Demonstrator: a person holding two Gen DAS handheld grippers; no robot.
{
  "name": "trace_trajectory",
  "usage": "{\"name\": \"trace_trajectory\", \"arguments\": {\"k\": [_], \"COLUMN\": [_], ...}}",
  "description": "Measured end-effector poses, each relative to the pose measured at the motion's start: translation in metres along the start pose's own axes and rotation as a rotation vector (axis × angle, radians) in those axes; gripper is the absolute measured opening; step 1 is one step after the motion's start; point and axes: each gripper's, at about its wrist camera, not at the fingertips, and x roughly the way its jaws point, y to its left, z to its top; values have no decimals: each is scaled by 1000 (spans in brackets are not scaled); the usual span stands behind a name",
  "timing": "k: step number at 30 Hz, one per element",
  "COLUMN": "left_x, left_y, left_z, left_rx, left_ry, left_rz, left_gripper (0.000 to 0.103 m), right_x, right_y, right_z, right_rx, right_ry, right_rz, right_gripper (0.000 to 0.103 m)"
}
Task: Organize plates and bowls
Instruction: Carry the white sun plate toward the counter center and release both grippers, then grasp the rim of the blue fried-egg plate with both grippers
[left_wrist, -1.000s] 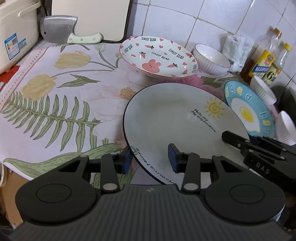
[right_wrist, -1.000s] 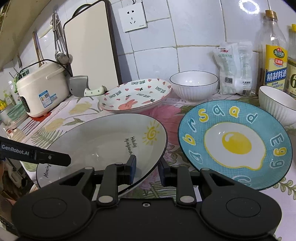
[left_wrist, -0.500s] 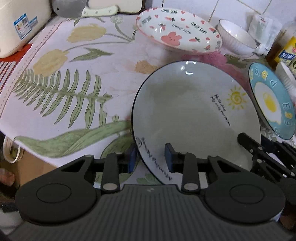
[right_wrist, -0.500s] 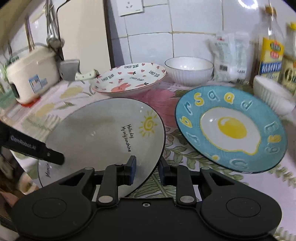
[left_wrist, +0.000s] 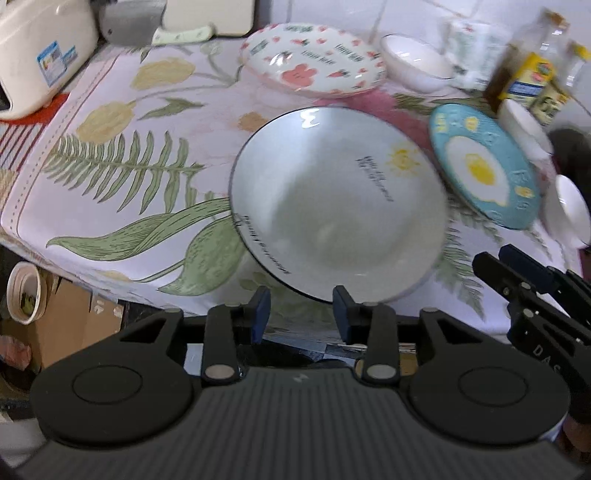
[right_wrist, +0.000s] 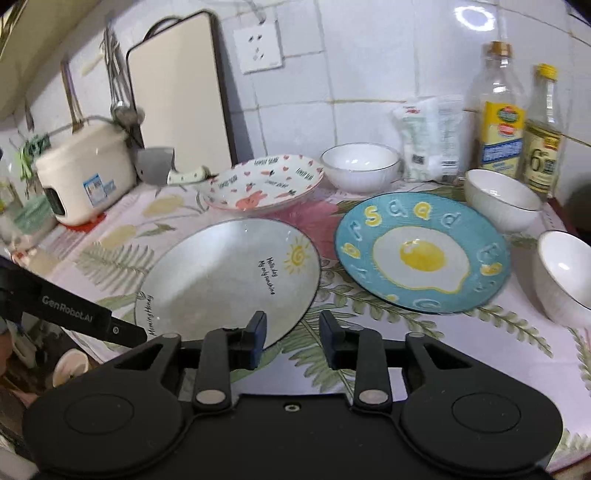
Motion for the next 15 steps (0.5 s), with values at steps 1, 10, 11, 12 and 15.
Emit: {"name": "trace_trajectory", "arguments": {"k": [1,10,11,12,15], "left_x": [-5,-45,-47,-50,-54], "left_y": [-4,-54,-59,-65,-78], "left_z": [-1,-14,-16,-16,-17], "left_rx": [12,174,186,199,213], "left_ry": [-6,-12,-14,-14,-4], "left_rz": [-4,-10,-14,-22,-58], "left_gripper": [40,45,46,48,53], "right_x": [-7,-78,-86,-92,-108], "right_y": [-2,-20,-23,-26,-35], "right_z": [0,-7,-9,-10,-14], "right_rx": [4,21,26,29,38], "right_ry": [-7,-75,-85,-92,-117], "right_rz": [-2,-18,-25,-34,-62], "right_gripper": [41,51,52,55,61]}}
